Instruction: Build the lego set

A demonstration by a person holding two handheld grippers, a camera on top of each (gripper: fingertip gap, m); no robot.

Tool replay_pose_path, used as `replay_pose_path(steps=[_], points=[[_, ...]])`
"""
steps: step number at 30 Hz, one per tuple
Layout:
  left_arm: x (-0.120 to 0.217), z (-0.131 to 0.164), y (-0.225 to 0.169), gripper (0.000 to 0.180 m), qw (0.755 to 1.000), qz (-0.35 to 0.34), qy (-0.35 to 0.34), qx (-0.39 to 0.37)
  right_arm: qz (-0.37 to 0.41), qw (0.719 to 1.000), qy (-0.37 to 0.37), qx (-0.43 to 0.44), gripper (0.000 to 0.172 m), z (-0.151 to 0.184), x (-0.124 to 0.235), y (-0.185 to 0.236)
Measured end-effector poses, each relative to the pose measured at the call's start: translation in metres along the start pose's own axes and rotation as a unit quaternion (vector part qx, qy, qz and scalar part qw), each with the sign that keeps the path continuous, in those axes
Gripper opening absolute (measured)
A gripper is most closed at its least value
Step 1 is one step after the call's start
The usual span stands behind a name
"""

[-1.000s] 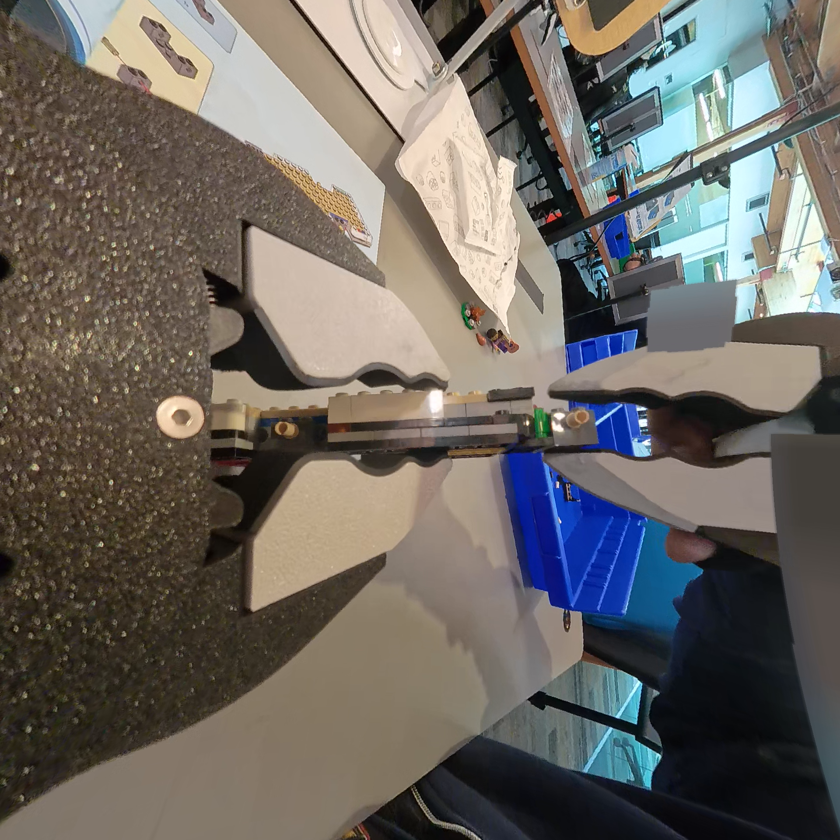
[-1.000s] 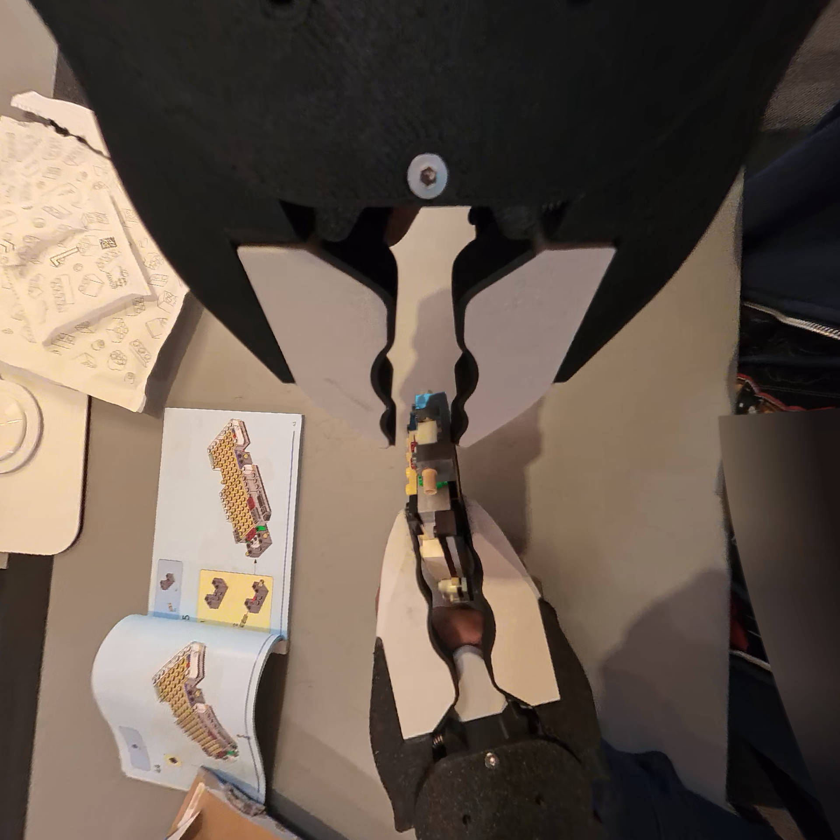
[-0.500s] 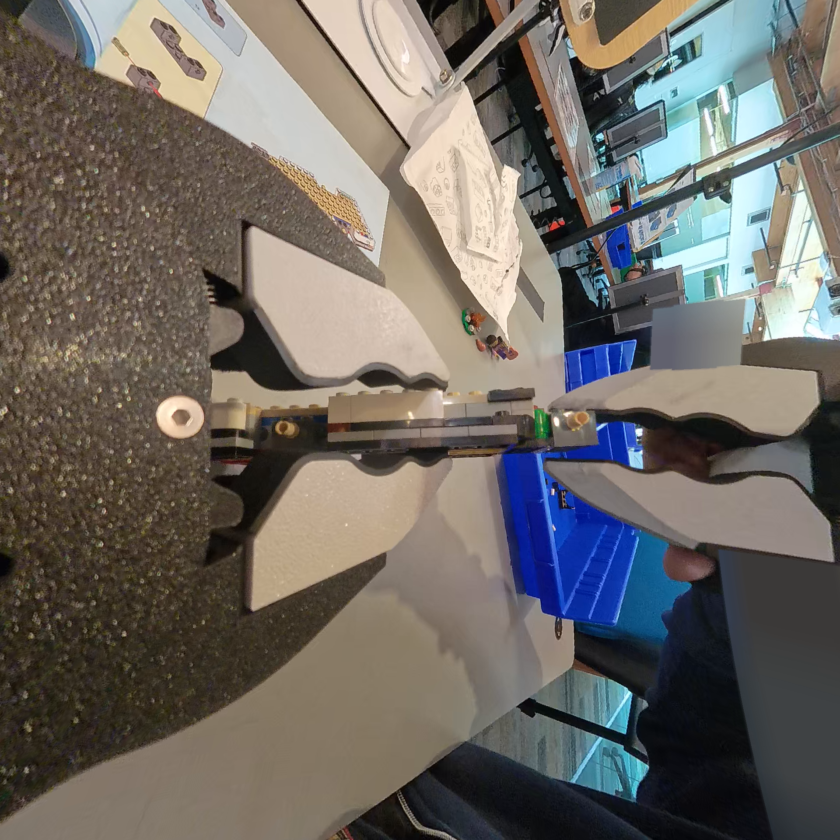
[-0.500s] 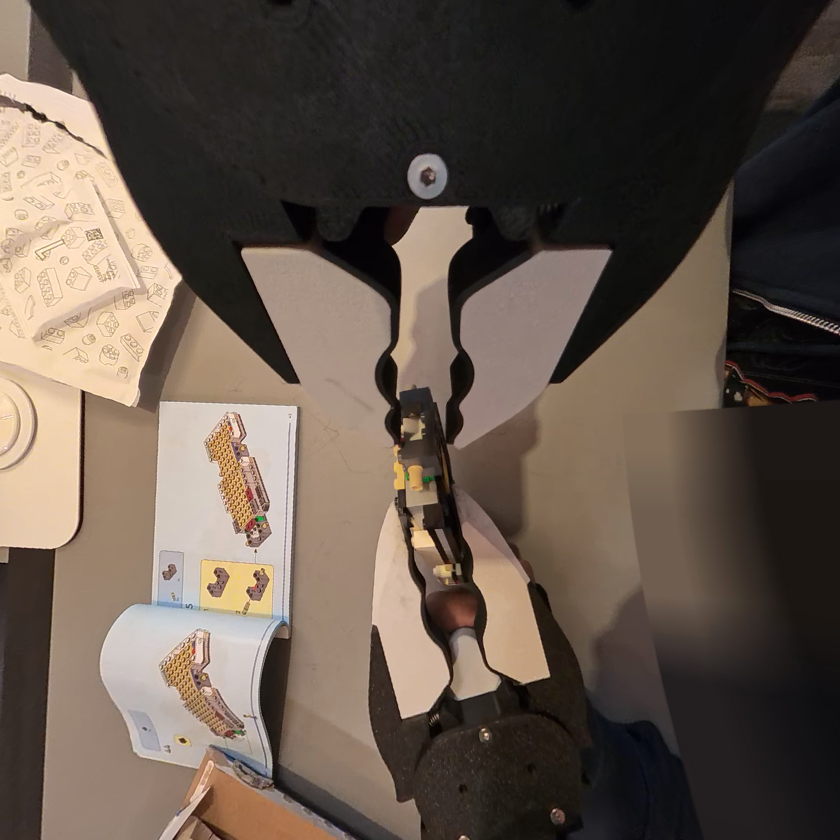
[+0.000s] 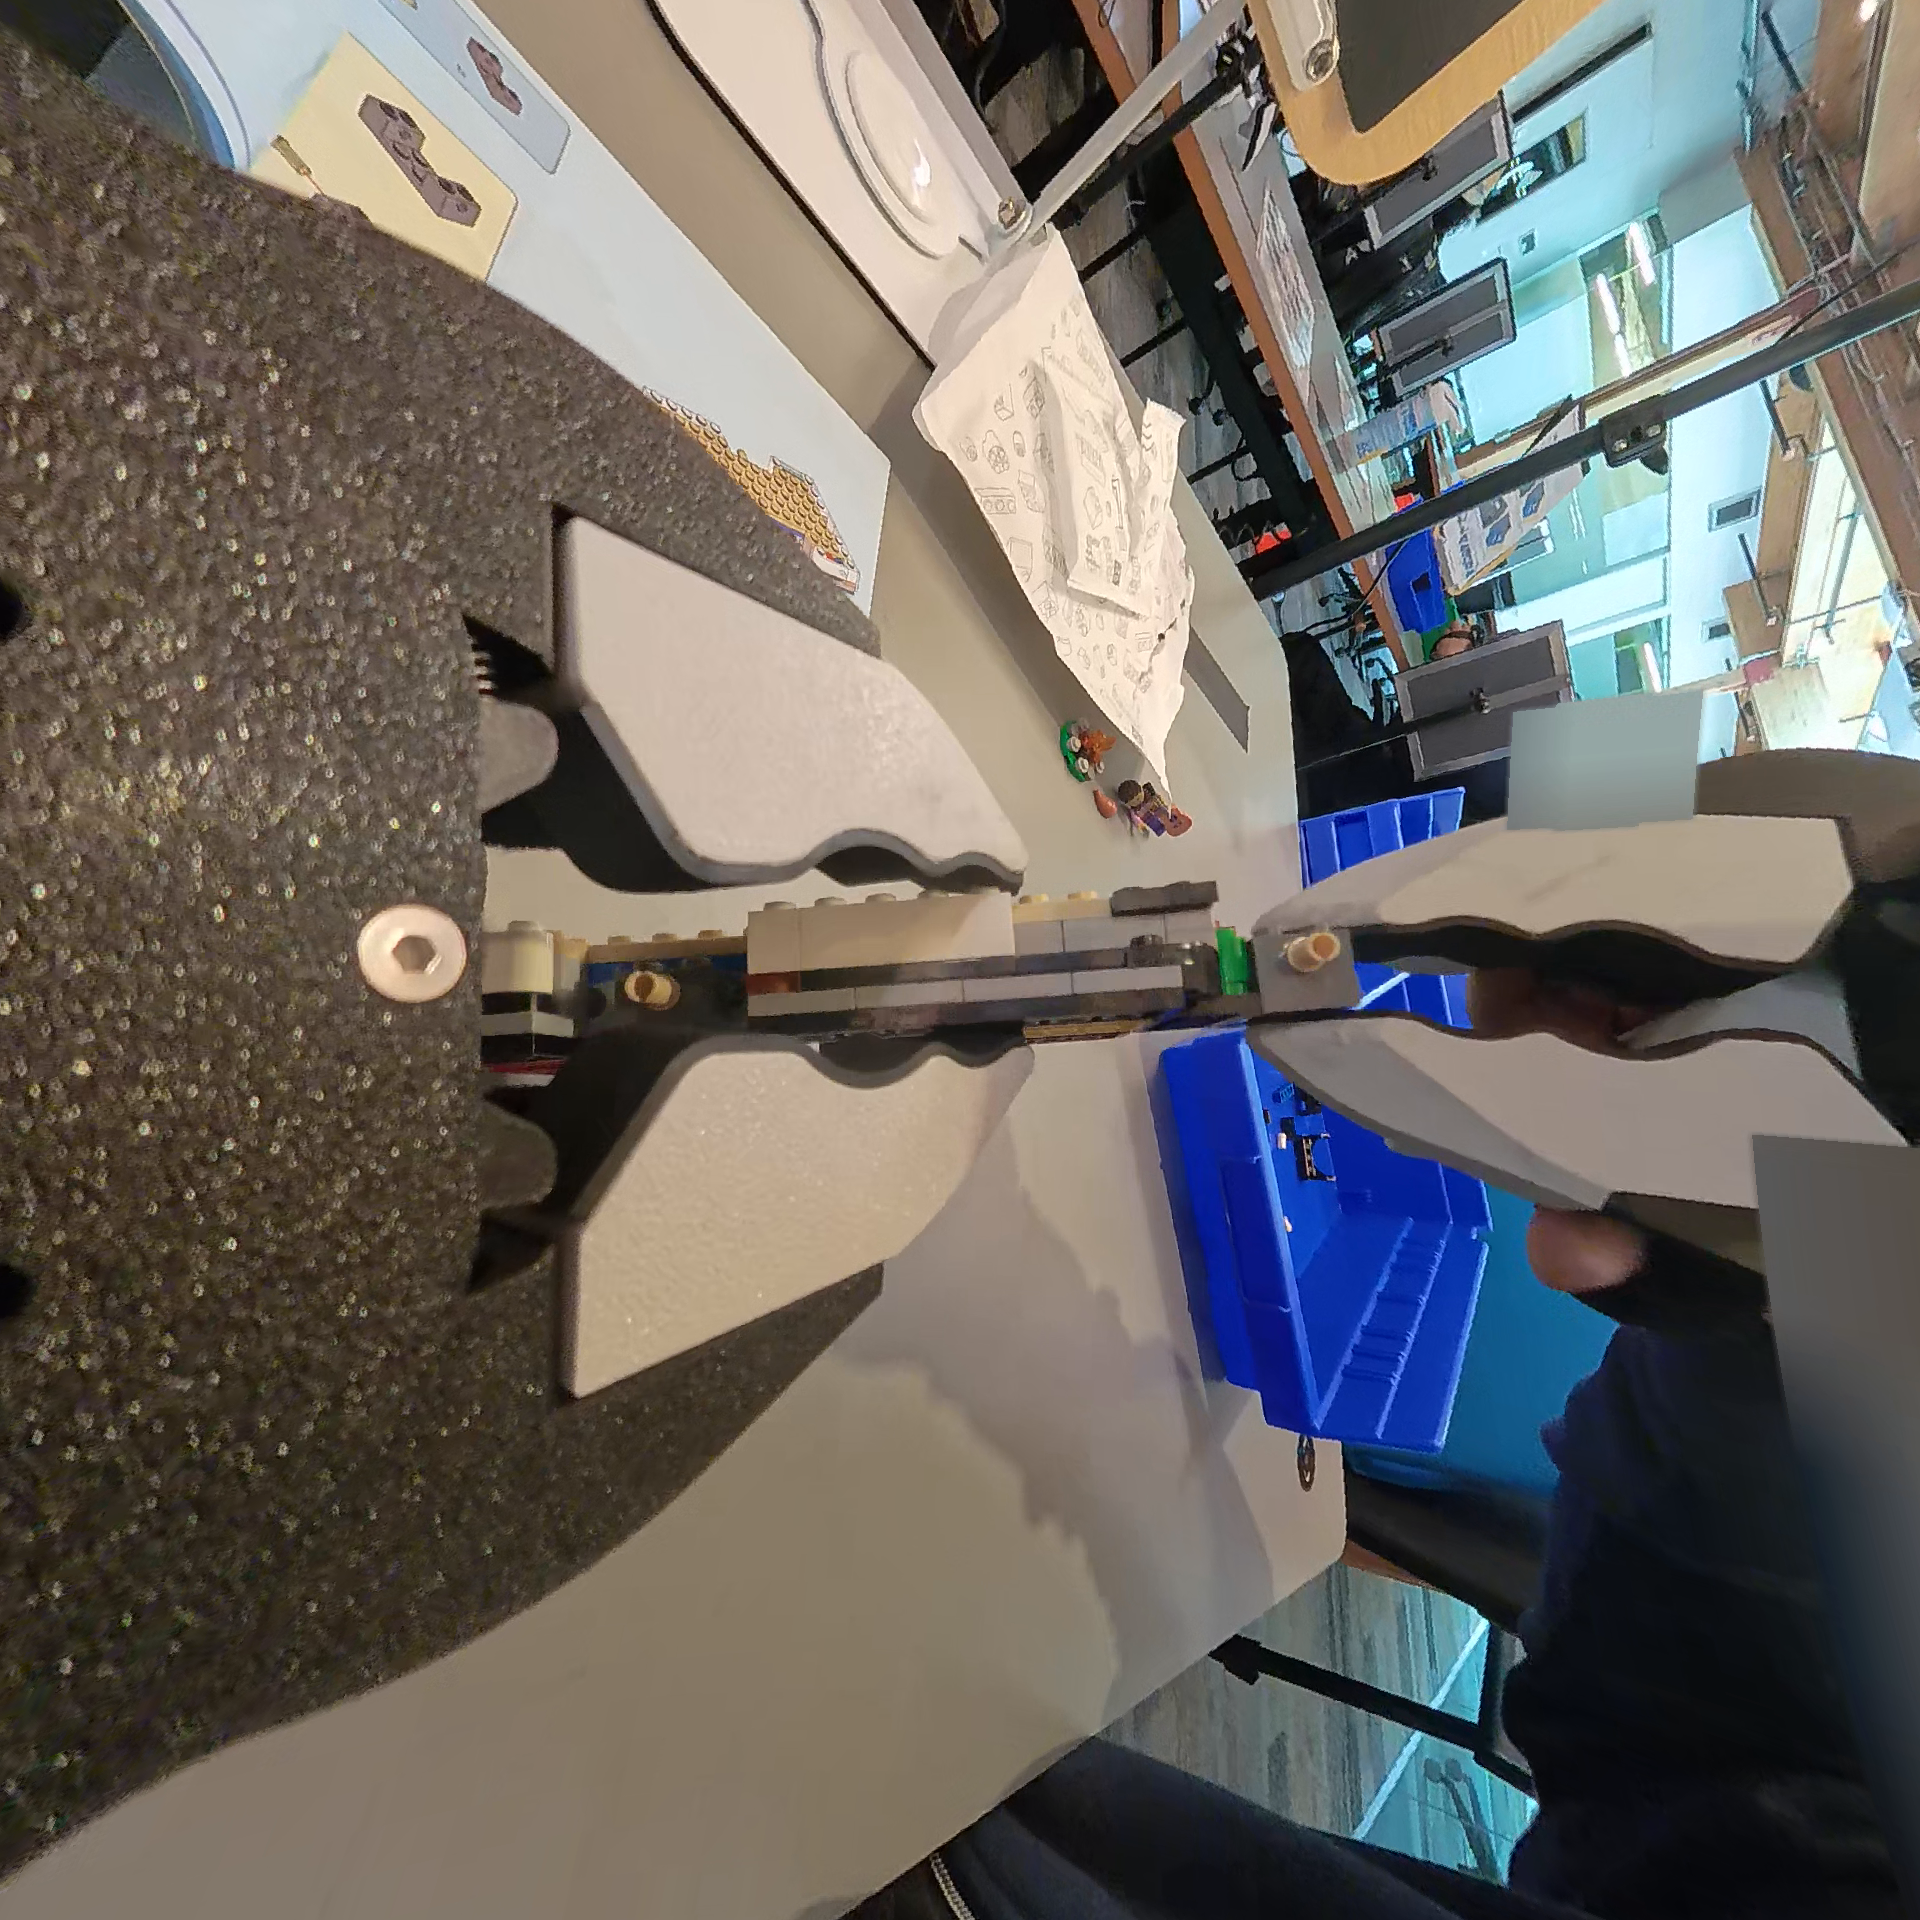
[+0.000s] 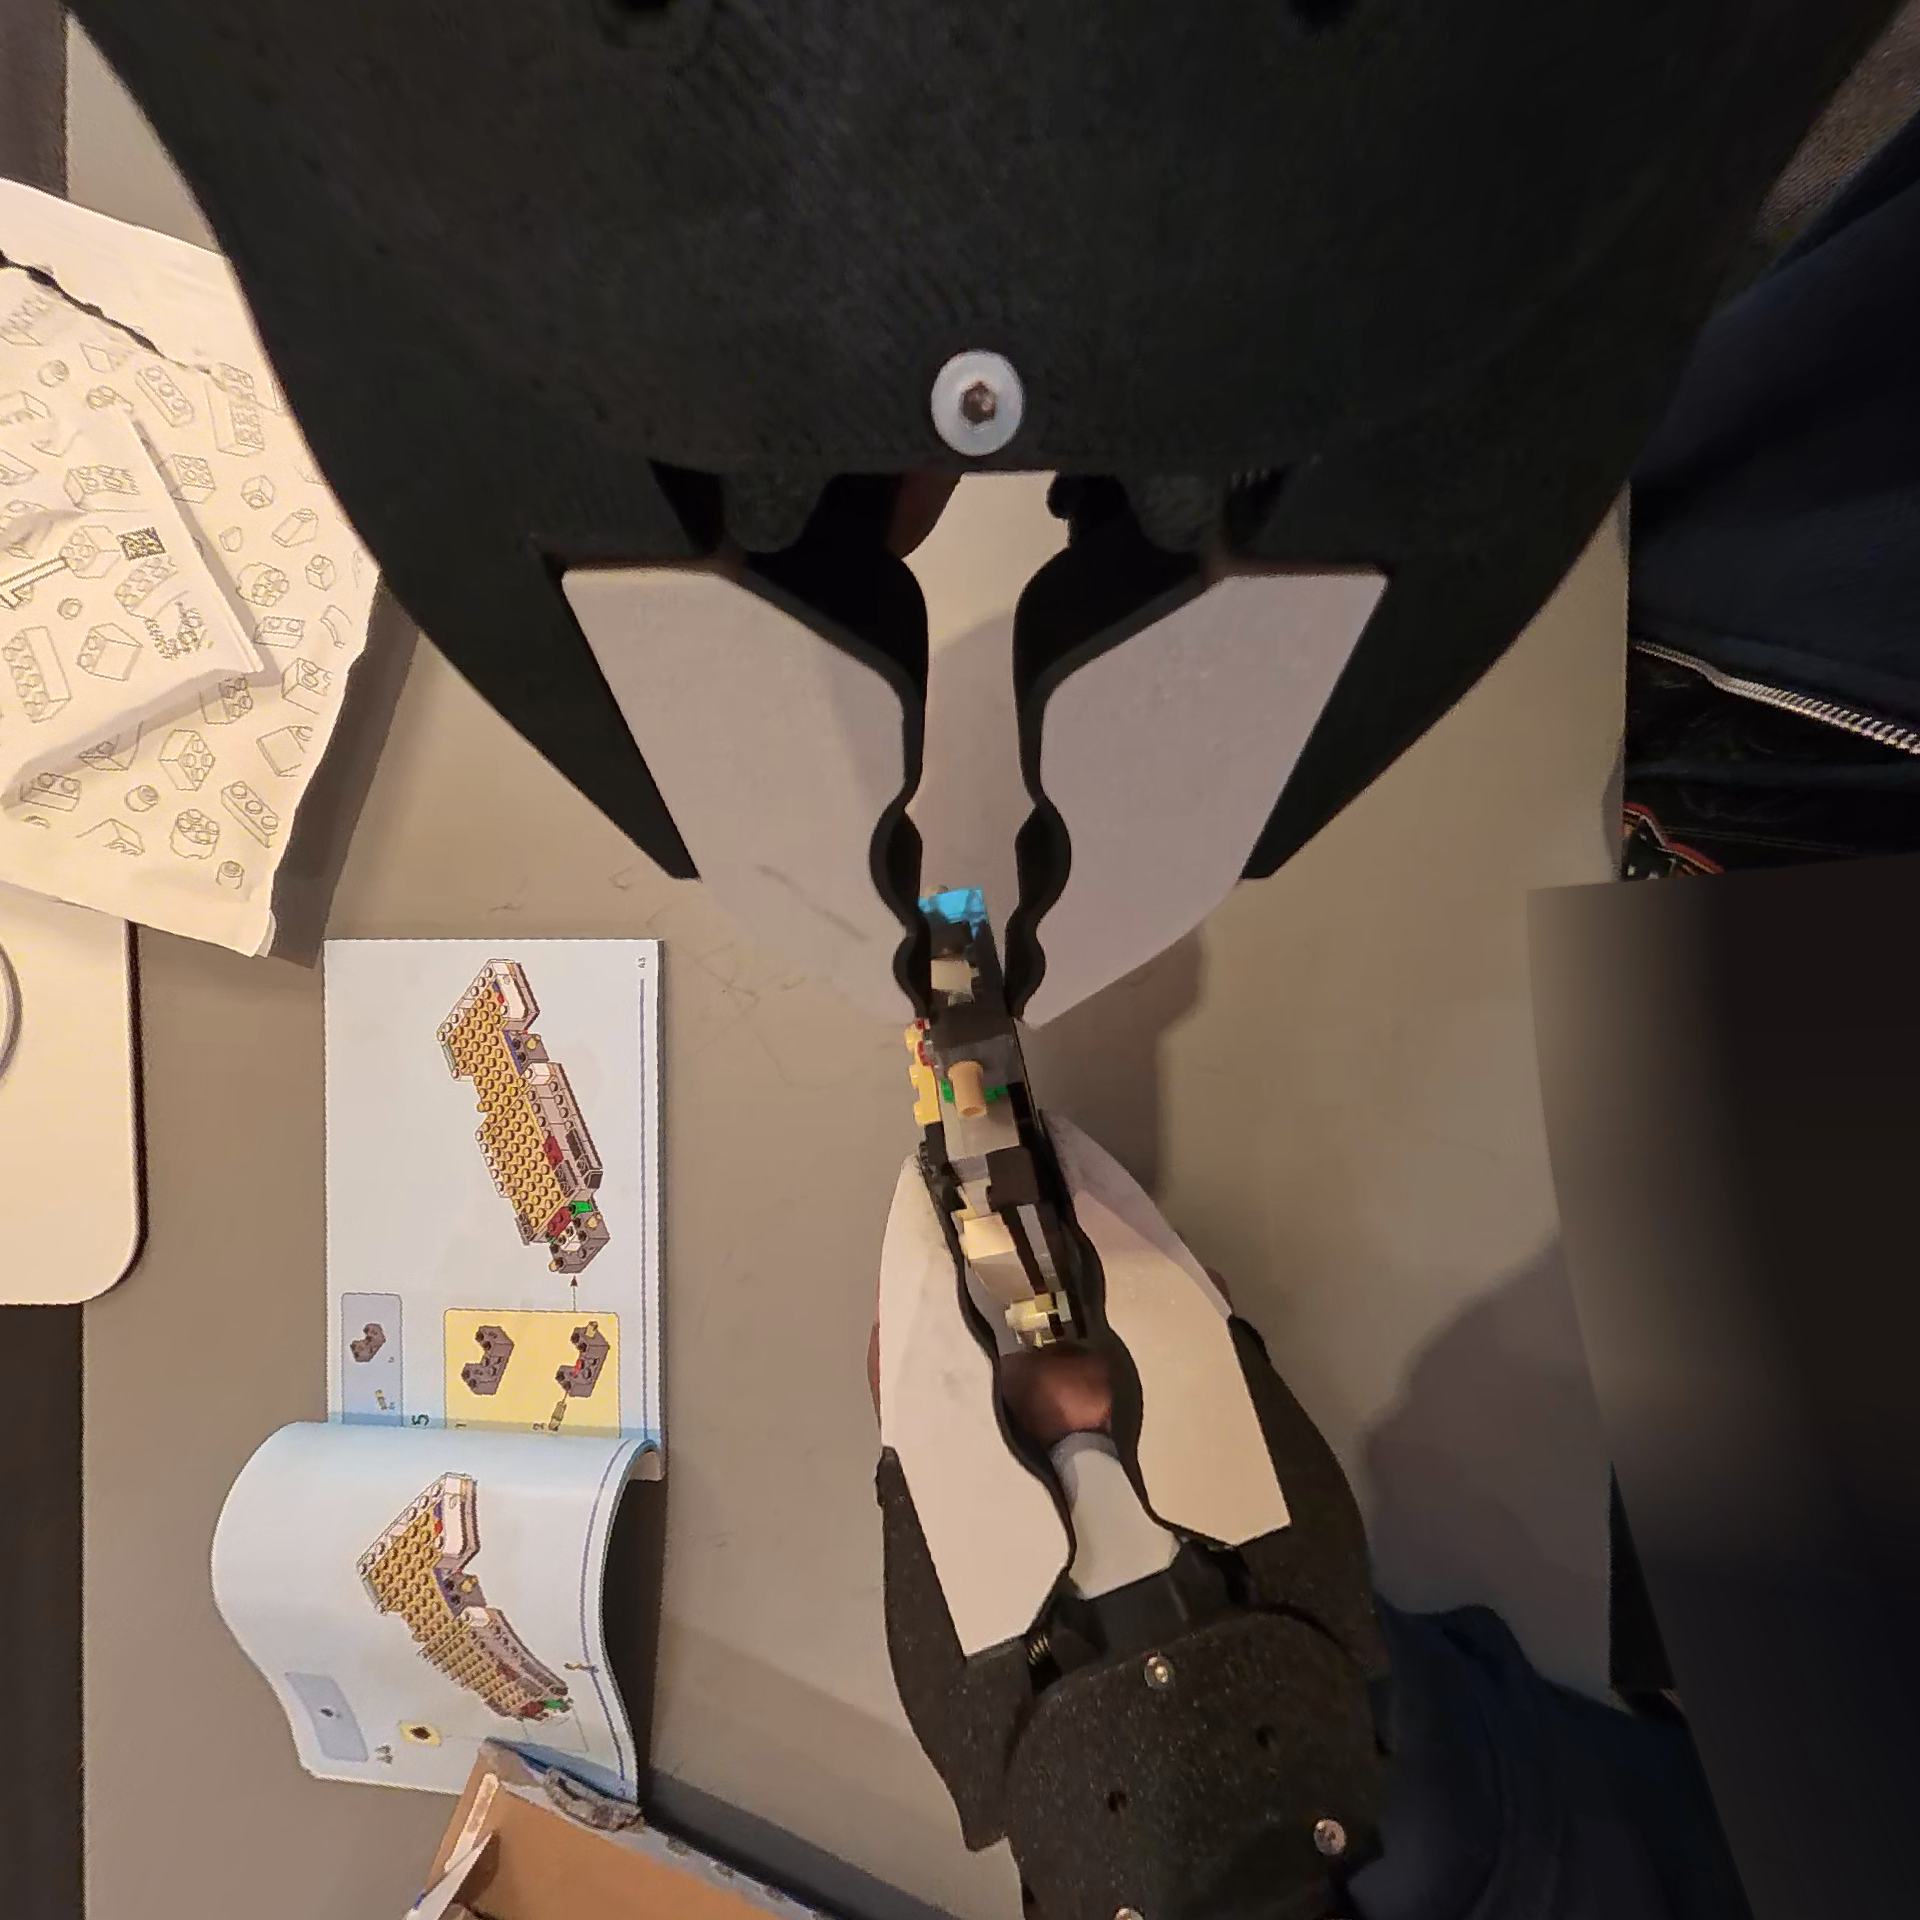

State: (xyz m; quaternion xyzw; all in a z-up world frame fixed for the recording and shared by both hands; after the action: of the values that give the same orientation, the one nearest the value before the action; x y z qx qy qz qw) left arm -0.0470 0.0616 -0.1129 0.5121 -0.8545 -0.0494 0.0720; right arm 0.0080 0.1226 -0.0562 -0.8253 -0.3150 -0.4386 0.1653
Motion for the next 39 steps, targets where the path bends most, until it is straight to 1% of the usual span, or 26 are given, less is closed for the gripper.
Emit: replay_pose_path(steps=[13, 23, 39], points=[[-0.0001, 0.0009, -0.0012, 0.025, 1.0, -0.004, 0.005, -0.01, -0.012, 0.999, -0.001, -0.037, 0.013, 0.0025, -0.0019, -0.0018], [0.0, 0.0012, -0.0001, 0.025, 1.0, -0.009, 0.008, -0.01, 0.005, 1.0, 0.001, -0.031, 0.013, 0.0022, -0.0029, -0.0023], [-0.0019, 0.0047, -0.0008, 0.025, 1.0, -0.009, 0.022, -0.014, 0.003, 0.998, 0.016, -0.057, 0.012, 0.0065, -0.0065, -0.0035]])
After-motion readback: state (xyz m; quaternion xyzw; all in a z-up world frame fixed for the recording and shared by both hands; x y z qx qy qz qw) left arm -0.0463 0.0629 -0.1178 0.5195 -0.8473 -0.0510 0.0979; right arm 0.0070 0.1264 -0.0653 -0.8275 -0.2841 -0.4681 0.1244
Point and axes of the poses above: each gripper's, where its closed fingertips meet, x back along the fingers, z out of its underside, y = z × x across the jaws, the point moved 4 cm from there along x, back along the fingers, and after that the axes turned 4 degrees about -z, right-handed, at the moved point
